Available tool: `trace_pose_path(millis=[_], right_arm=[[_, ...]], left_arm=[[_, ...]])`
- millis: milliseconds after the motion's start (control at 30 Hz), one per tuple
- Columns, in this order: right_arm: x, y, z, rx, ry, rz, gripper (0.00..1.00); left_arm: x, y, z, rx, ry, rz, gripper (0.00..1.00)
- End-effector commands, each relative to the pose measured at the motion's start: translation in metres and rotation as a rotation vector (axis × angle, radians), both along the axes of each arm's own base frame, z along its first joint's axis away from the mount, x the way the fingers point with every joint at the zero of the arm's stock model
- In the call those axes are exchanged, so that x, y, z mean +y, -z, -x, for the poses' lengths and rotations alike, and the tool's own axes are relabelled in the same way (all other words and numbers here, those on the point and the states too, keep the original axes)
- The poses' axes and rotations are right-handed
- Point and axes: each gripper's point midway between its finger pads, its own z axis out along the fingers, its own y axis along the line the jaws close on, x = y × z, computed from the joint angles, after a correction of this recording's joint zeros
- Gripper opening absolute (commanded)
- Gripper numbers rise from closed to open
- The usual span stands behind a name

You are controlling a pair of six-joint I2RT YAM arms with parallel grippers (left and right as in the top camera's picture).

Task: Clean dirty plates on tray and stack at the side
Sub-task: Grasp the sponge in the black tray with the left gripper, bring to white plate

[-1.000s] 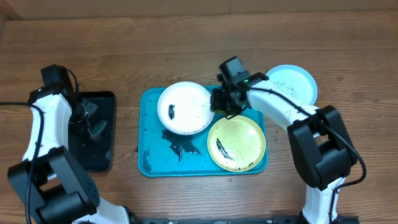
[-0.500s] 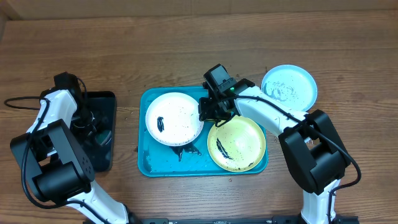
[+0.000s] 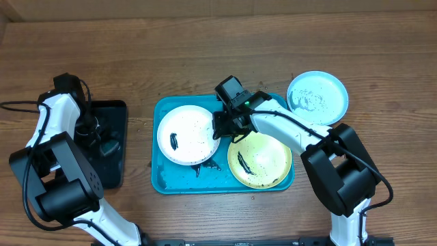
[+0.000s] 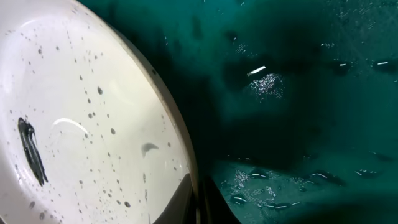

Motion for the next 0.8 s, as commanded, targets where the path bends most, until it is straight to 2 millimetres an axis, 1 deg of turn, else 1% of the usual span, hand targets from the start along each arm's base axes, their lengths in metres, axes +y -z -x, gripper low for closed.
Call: trace_pose_path(millis=[0,100,167,300,367,467,567,700,767], right_arm=[[0.002,-0.003,-0.013,-0.039,0.010,0.008,0.04],[0.002,-0.003,-0.013,-0.044,0.011,0.014,0.04],[0.003,-0.003,-0.012,-0.048,0.007,0.016,0.04],[0.008,-0.001,-0.009,-0.072,-0.005,0.041,0.04],[0.010,-0.001,-0.007,-0.087,-0.012,0.058,0.04],[0.011,0.000,-0.007,-0.116,-0.013,0.087,0.04],[0.011,0.000,-0.012,-0.145,-0.003,0.102,0.04],[0.007,-0.001,-0.019,-0.190,0.014,0.139,0.04],[0.005,-0.001,-0.022,-0.209,0.022,0.157,0.04]], left_arm=[[0.003,0.021,0.007,0.040,0.012,0.008,0.04],[-0.001,0.036,0.015,0.081,0.012,0.029,0.04],[-0.001,0.040,0.017,0.098,0.016,0.031,0.04],[-0.001,0.039,0.018,0.105,0.024,0.034,0.04],[-0.002,0.034,0.021,0.125,0.045,0.043,0.04],[0.001,0.007,0.013,0.133,0.064,0.049,0.04],[0.006,-0.028,0.000,0.090,0.065,0.032,0.04],[0.008,-0.082,-0.023,-0.053,0.139,0.009,0.04],[0.005,-0.103,-0.030,-0.124,0.167,0.000,0.04]])
